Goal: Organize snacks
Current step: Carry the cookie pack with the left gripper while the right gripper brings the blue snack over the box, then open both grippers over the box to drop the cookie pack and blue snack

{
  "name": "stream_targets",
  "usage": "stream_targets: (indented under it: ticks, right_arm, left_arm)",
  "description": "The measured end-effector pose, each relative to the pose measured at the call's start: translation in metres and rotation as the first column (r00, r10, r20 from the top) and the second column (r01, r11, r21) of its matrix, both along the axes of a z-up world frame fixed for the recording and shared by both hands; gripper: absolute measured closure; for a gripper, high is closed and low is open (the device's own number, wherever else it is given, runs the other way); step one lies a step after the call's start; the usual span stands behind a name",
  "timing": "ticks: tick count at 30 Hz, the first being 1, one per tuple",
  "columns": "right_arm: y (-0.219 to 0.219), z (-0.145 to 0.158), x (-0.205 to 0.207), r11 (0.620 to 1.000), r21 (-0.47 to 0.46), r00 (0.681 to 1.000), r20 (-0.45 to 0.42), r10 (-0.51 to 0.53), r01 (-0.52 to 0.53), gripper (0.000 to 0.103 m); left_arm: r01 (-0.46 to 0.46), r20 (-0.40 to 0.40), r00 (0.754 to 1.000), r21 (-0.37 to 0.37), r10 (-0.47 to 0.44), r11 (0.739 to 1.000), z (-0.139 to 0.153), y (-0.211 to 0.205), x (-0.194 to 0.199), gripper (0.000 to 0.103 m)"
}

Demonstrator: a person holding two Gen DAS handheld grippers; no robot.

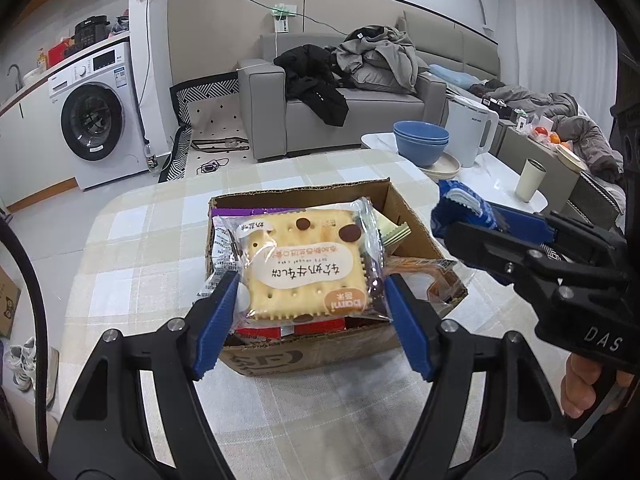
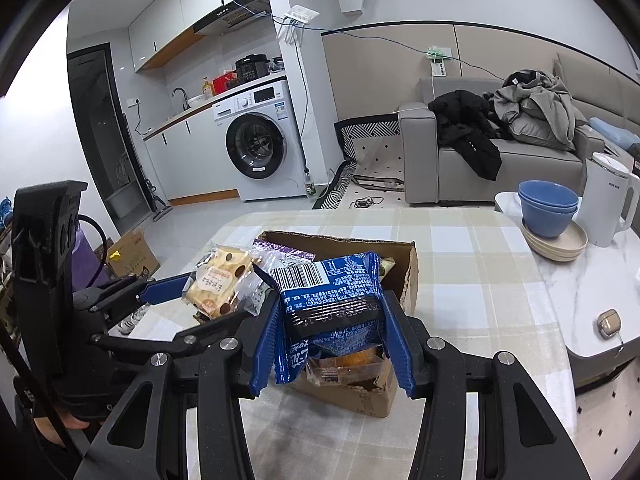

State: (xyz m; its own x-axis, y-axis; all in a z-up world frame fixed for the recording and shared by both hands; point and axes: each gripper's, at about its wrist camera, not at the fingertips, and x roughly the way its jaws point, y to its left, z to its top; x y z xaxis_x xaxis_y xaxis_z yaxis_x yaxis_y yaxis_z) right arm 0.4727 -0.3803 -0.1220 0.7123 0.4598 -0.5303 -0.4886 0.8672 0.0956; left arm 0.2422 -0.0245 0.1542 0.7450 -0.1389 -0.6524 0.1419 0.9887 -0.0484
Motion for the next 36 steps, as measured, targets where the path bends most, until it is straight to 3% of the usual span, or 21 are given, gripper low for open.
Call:
stream_targets:
  ticks: [24, 36]
  right_arm:
    - [0.018, -0.011, 0.059, 0.999, -0.02, 0.999, -0.036, -0.027, 0.026, 0.054]
    - [0.026, -0.016, 0.073, 0.998, -0.045, 0.998, -0.054, -0.043, 0.04, 0.051]
  left_arm:
    - [0.0, 0.0, 1.0, 0.056, 0.0, 0.998, -0.033, -0.019, 0.066, 0.031]
    - [-0.014, -0.006, 1.0, 0.029, 0.014, 0.999, -0.045, -0.007, 0.075, 0.03]
